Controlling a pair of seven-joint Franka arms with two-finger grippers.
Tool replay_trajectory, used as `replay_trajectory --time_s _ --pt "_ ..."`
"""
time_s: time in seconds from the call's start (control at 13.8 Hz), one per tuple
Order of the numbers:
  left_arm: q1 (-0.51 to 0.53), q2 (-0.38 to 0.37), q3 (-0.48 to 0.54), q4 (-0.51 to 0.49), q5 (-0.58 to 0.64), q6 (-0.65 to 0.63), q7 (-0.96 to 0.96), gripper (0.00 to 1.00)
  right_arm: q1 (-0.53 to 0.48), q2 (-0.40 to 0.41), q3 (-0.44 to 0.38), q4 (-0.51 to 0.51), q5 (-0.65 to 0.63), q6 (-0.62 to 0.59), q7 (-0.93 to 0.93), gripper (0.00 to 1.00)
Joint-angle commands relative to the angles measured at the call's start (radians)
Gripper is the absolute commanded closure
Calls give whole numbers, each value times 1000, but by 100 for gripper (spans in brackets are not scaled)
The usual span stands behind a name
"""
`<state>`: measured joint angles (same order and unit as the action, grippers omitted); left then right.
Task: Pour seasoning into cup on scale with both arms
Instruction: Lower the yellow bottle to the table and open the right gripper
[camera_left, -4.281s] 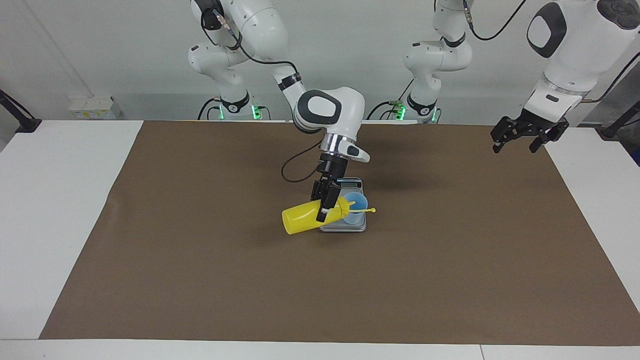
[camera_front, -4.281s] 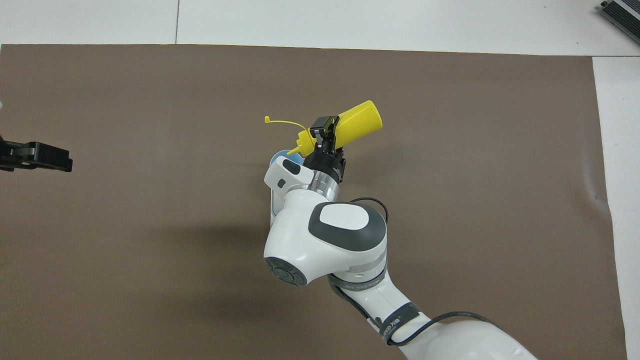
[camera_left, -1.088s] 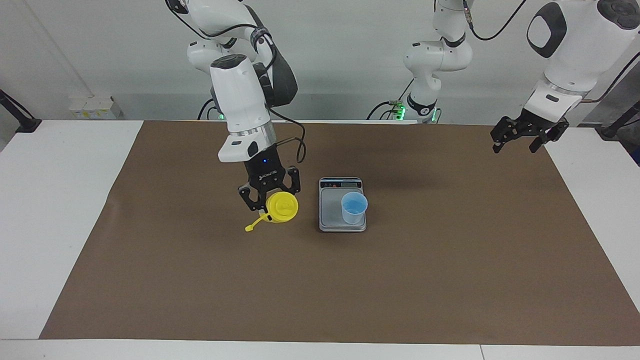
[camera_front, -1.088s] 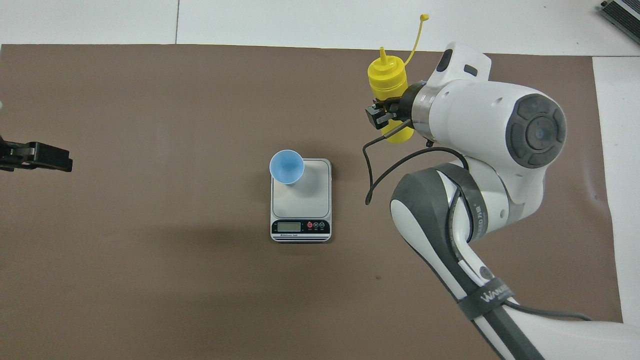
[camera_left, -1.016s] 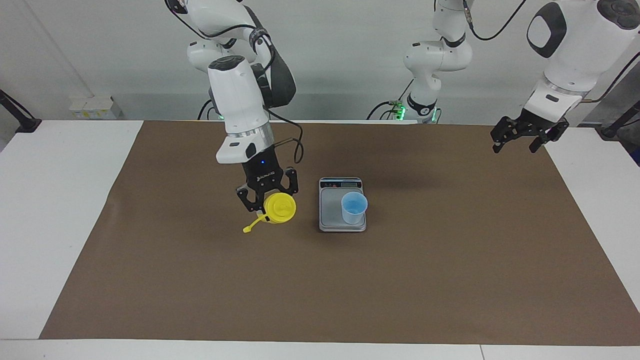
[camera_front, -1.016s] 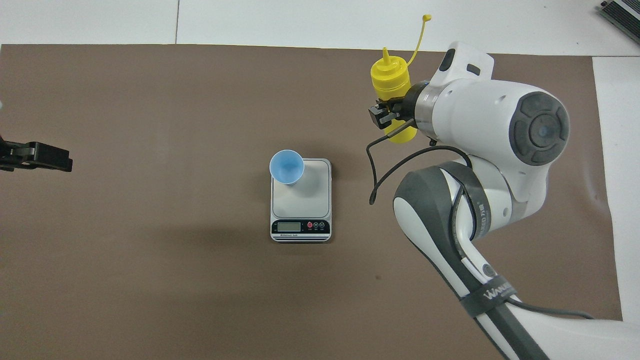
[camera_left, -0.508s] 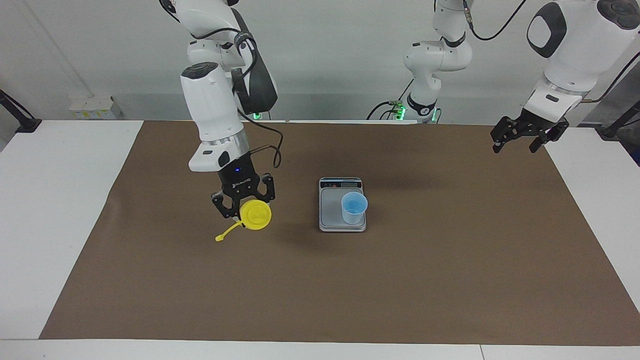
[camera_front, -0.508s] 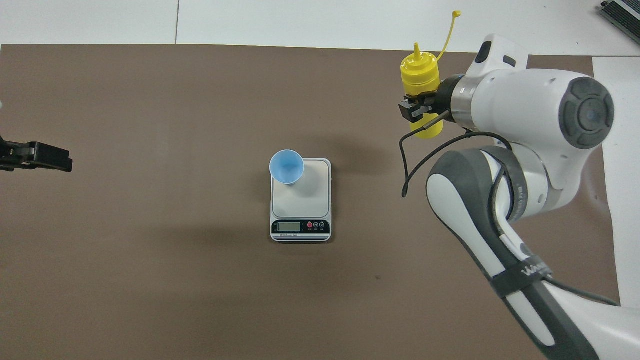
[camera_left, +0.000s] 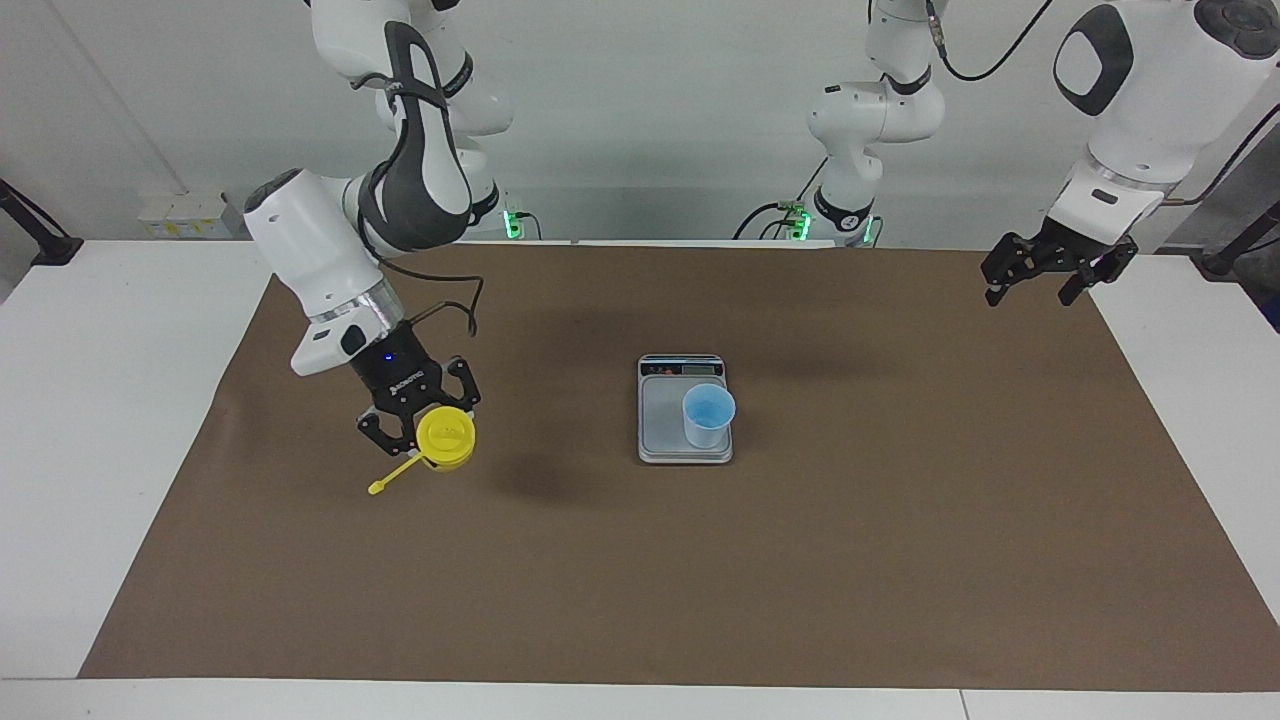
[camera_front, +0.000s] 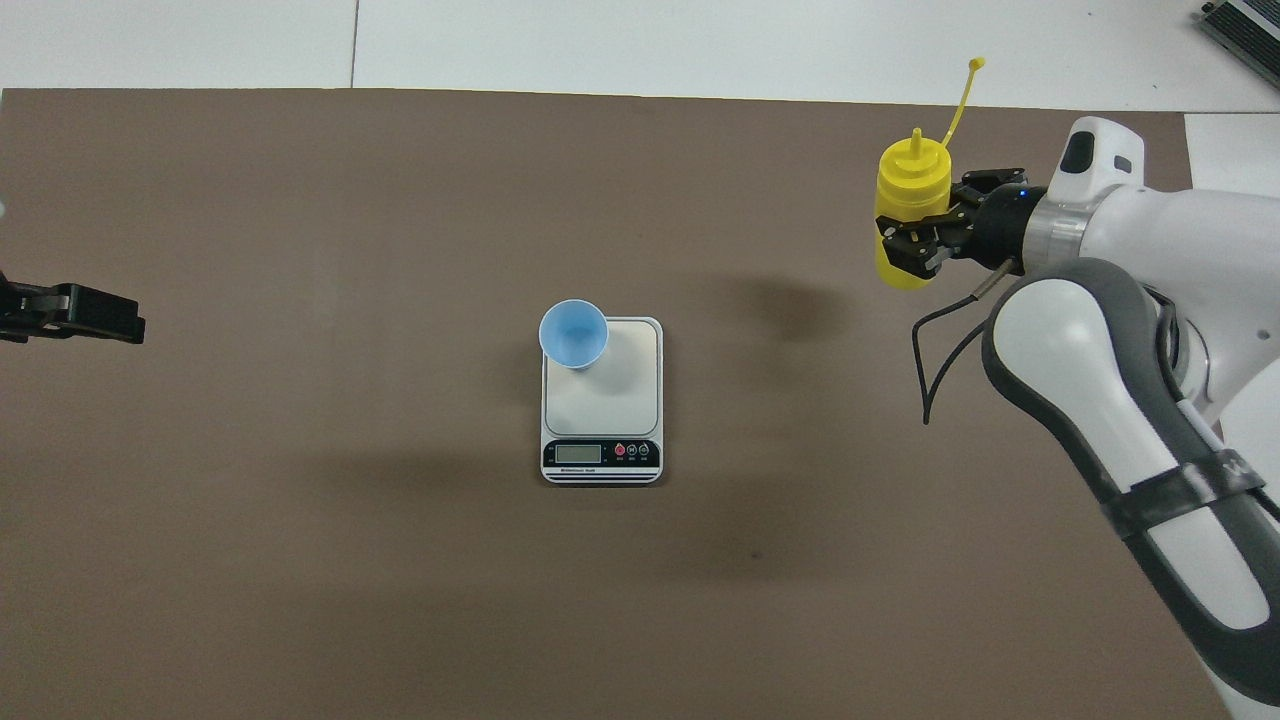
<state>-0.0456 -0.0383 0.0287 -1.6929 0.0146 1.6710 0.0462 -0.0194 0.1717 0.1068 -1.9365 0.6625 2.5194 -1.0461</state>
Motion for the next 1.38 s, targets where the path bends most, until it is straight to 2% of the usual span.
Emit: replay_trajectory --time_s 0.0,0.15,0.51,0.8,1.31 --pt "3 -15 0 -13 -12 -8 -6 0 -48 -75 11 -134 203 35 -269 100" --pt "3 -15 0 -13 -12 -10 -6 0 -86 -92 10 -199 348 35 -446 100" --pt "3 -15 0 -13 -12 -10 -6 0 -140 -89 10 -262 603 24 -750 100" --pt "3 -15 0 -13 -12 -10 -6 0 -215 -78 10 -295 681 -36 -928 100" --pt "3 -15 0 -13 -12 -10 -6 0 -277 -84 11 -321 703 -128 -977 100"
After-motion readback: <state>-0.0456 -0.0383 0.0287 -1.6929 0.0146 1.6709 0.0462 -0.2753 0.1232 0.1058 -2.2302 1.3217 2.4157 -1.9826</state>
